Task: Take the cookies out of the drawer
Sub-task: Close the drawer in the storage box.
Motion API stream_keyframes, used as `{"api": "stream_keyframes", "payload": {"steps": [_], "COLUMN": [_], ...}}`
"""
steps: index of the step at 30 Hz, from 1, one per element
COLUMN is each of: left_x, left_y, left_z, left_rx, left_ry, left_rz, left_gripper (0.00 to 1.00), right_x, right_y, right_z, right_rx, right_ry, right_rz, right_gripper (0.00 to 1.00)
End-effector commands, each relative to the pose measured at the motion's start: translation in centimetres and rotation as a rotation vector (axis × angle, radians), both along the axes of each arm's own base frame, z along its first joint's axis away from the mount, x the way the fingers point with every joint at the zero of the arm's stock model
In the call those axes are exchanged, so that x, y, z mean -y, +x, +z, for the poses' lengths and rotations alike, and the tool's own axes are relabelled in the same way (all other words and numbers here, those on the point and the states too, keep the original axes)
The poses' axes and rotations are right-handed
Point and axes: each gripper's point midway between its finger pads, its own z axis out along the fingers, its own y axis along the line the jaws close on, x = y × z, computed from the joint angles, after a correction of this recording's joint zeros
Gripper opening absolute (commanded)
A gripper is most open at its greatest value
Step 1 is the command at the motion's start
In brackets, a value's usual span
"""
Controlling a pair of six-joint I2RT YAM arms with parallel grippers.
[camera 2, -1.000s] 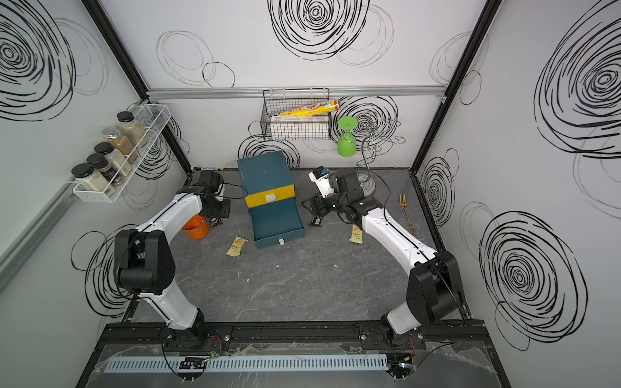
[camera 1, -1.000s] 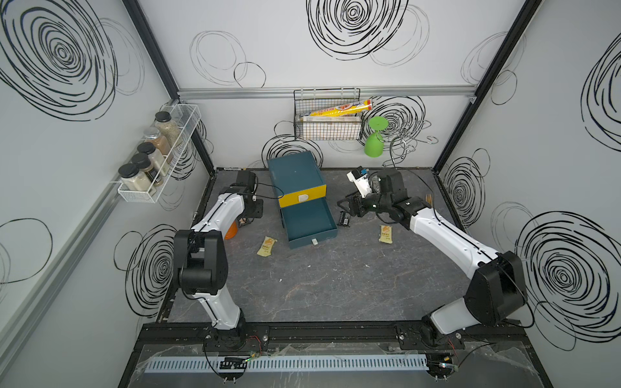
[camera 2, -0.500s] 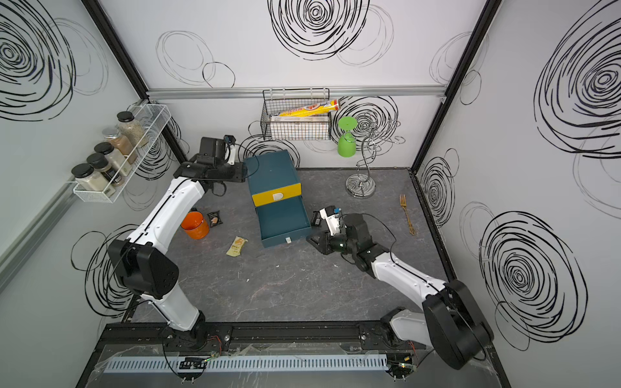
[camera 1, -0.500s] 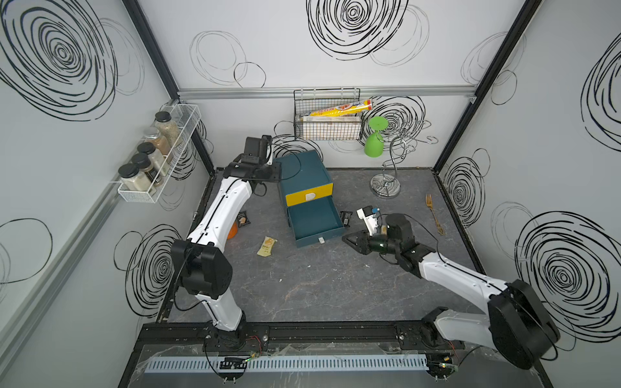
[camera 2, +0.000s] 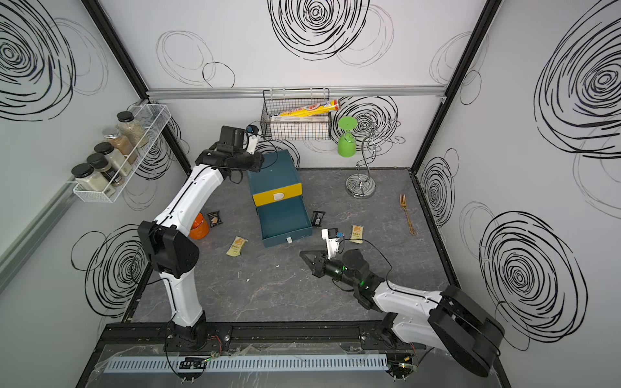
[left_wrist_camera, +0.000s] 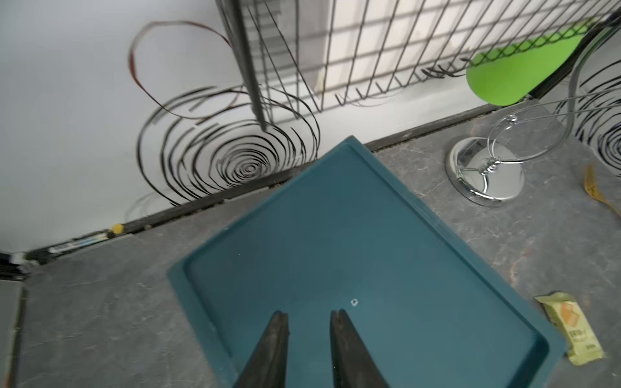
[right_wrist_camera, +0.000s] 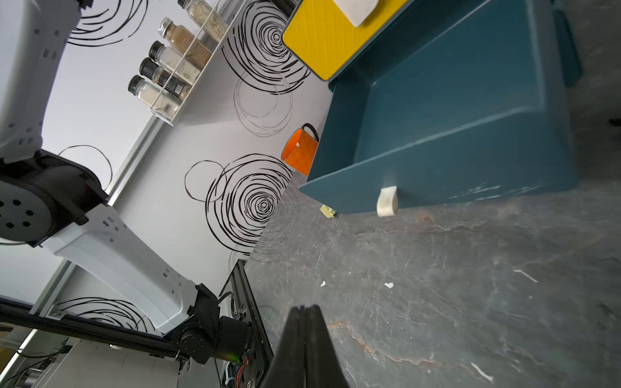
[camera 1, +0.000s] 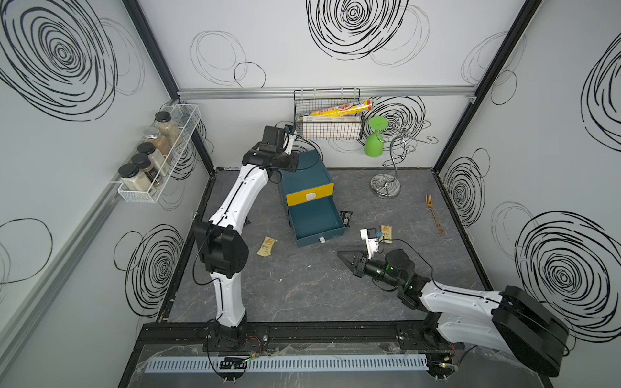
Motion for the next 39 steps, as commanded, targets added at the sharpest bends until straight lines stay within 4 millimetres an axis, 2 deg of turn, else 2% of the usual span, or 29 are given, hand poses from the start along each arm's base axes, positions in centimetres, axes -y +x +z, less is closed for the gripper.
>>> {"api": "stream_keyframes", "payload": {"steps": [1,2,7,12,15,19,22,25,30,33,39], "left_x": [2.1,2.4,4.2,4.5,4.5,4.6,4.7,4.8,4.9,5.1,5.6], "left_y": [-0.2,-0.3,-0.9,-2.1,-2.9,-3.6,-4.1,-4.5,-4.8,-4.9,-5.5], "left_z": [-1.1,-1.6,-4.5,-8.2,-9.5,-10.0,-10.8,-11.2,-11.5,-11.4,-11.5], "left_rx": [-0.027,-0.035,-0.096,-0.185,-0.21,-0.211,-0.233,-0.245,-0.247,-0.248,-0.261], "left_ry": [-0.023,-0.015,0.002,0.0,-0.002,-0.016,-0.022,-0.028,-0.03,-0.046,-0.07], "left_rz": [-0.088,-0.098,-0.16,-0.189,-0.197,-0.209,-0.224,-0.236,-0.241,-0.251,-0.275], "left_gripper": [0.25,0.24,0.23,0.19,0.18,0.17,0.16,0.16,0.16,0.16,0.15], "right_x": [-0.8,-1.2,-2.3,-3.2,-4.0,-5.9,-6.4,-6.5,-6.0,-5.7,-5.0], "right_y": [1.0,1.1,2.3,4.5,5.9,7.2,8.0,8.6,8.4,8.7,11.3], "right_z": [2.5,2.1,0.8,0.1,0.3,-0.9,-1.6,-2.1,-1.9,-2.6,-3.5], "right_rx": [0.053,0.05,0.013,0.037,0.066,0.047,0.032,0.02,0.025,0.016,0.007], "right_ry": [0.132,0.139,0.195,0.191,0.19,0.174,0.185,0.183,0.173,0.134,0.122], "right_rz": [-0.08,-0.085,-0.118,-0.191,-0.222,-0.22,-0.23,-0.242,-0.243,-0.269,-0.338], "right_gripper": [0.03,0.0,0.0,0.0,0.0,0.0,0.0,0.0,0.0,0.0,0.0]}}
